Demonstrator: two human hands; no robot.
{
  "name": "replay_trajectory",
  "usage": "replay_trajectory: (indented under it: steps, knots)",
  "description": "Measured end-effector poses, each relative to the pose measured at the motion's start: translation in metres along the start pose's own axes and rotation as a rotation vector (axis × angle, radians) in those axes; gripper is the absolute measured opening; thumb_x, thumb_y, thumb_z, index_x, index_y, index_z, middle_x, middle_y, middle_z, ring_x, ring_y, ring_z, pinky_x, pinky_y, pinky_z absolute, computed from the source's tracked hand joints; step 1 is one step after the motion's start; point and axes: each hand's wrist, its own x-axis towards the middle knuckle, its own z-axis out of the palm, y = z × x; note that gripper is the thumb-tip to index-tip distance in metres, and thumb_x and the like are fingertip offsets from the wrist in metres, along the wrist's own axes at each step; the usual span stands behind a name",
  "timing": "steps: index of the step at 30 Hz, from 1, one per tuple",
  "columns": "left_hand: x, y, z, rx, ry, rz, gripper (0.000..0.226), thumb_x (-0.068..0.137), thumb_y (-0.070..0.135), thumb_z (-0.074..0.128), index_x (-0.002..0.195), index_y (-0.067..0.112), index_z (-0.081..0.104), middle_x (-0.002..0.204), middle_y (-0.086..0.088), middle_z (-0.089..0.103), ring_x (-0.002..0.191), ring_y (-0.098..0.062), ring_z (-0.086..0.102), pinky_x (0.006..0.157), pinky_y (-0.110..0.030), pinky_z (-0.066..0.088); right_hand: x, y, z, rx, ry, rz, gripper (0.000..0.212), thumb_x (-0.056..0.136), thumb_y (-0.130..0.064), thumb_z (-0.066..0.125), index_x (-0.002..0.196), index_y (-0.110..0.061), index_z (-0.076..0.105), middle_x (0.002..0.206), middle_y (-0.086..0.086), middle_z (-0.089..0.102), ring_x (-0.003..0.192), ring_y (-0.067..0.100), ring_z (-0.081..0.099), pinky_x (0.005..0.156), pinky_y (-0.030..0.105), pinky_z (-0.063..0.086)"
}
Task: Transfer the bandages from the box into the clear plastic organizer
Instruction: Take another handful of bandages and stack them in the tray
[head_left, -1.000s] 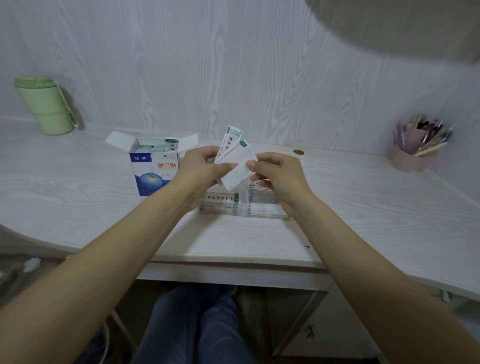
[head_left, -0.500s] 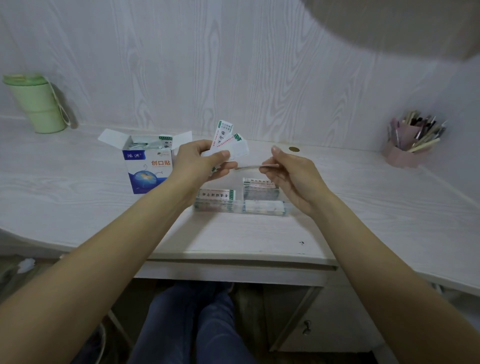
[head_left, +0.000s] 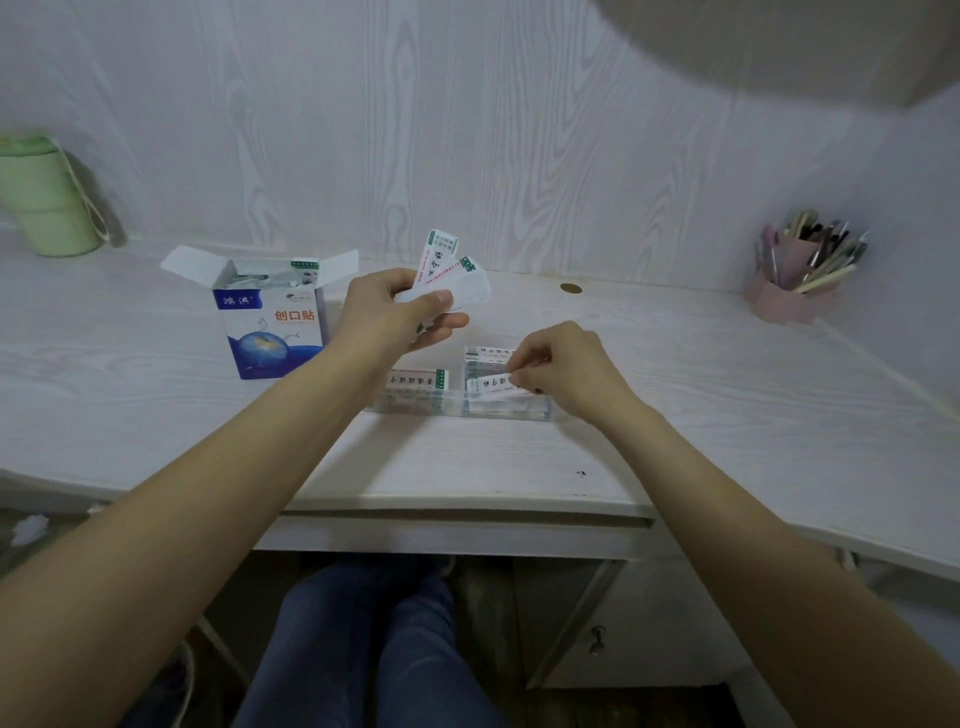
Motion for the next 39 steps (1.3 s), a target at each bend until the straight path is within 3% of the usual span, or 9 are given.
replay_trajectory:
  steps: [4,7,11,14,16,21,27,35,39]
  knots:
    - [-0.001,-0.001,-0.001,0.005,-0.002,-0.002,0.026,0.09,0.003,0.059,0.116,0.001,0.057,0.108,-0.014,0.066,0.08,-0.018,0.072,0.07,-0.022,0.057,0.003,-0.005,0.007,-0.254,-0.027,-0.05,0.009,0.079,-0.007,0.067,0.083,-0.012,0.073,0.077,-0.001,0.068,0.078,0.018,0.06,0.067,0.03,0.049]
    - [-0.001,0.0,-0.002,0.0,-0.003,-0.005,0.022,0.09,0.003,0.059,0.112,0.003,0.058,0.108,-0.014,0.066,0.079,-0.017,0.072,0.07,-0.022,0.058,0.006,-0.008,0.007,-0.356,-0.044,-0.045,0.01,0.077,-0.007,0.066,0.081,-0.015,0.072,0.081,0.001,0.07,0.08,0.02,0.061,0.062,0.027,0.042]
    - [-0.001,0.001,-0.002,-0.004,-0.001,0.004,0.021,0.09,0.003,0.059,0.11,0.003,0.057,0.108,-0.014,0.065,0.079,-0.017,0.072,0.07,-0.021,0.058,0.008,-0.009,0.005,-0.233,-0.046,-0.043,0.013,0.074,0.001,0.066,0.076,-0.01,0.072,0.065,-0.001,0.064,0.067,0.016,0.06,0.063,0.027,0.048]
    - [-0.001,0.001,-0.002,0.002,-0.005,0.008,0.02,0.09,0.003,0.059,0.11,0.003,0.058,0.107,-0.014,0.066,0.079,-0.017,0.072,0.07,-0.022,0.058,0.008,-0.009,0.002,-0.098,-0.068,-0.002,0.012,0.077,-0.001,0.069,0.075,-0.012,0.072,0.061,-0.002,0.06,0.056,0.007,0.052,0.051,0.011,0.04]
    - [0.0,0.001,-0.001,0.005,-0.004,0.008,0.022,0.09,0.003,0.059,0.112,0.002,0.058,0.106,-0.013,0.066,0.079,-0.017,0.072,0.071,-0.022,0.058,0.008,-0.006,0.001,-0.061,-0.082,0.015,0.013,0.077,-0.001,0.069,0.074,-0.014,0.071,0.064,0.001,0.062,0.057,0.009,0.053,0.048,0.008,0.038]
    - [0.0,0.001,-0.001,0.018,-0.003,0.0,0.027,0.09,0.004,0.059,0.117,0.001,0.057,0.109,-0.013,0.065,0.081,-0.018,0.072,0.072,-0.023,0.058,0.008,-0.006,0.005,-0.219,-0.078,-0.014,0.015,0.075,-0.003,0.068,0.08,-0.015,0.075,0.066,-0.008,0.064,0.076,0.017,0.062,0.07,0.032,0.051]
    - [-0.001,0.002,-0.001,0.016,-0.003,0.004,0.023,0.09,0.004,0.059,0.113,0.003,0.058,0.109,-0.012,0.065,0.08,-0.018,0.072,0.073,-0.024,0.058,0.011,-0.011,0.006,-0.408,-0.083,-0.027,0.021,0.077,-0.005,0.065,0.087,-0.02,0.076,0.085,-0.001,0.071,0.084,0.018,0.062,0.065,0.026,0.046]
    - [-0.001,0.001,-0.005,-0.001,-0.008,0.006,0.021,0.09,0.003,0.059,0.111,0.003,0.058,0.107,-0.013,0.066,0.081,-0.018,0.072,0.071,-0.023,0.058,0.011,-0.015,0.009,-0.577,-0.095,-0.067,0.022,0.077,-0.006,0.062,0.087,-0.021,0.074,0.088,0.003,0.071,0.084,0.025,0.064,0.06,0.025,0.039]
    - [0.0,0.001,-0.006,-0.01,-0.01,0.007,0.021,0.09,0.003,0.059,0.111,0.004,0.058,0.105,-0.011,0.066,0.081,-0.018,0.072,0.072,-0.022,0.058,0.014,-0.017,0.008,-0.621,-0.102,-0.064,0.025,0.072,-0.003,0.06,0.088,-0.016,0.075,0.087,0.007,0.072,0.084,0.027,0.066,0.05,0.02,0.032]
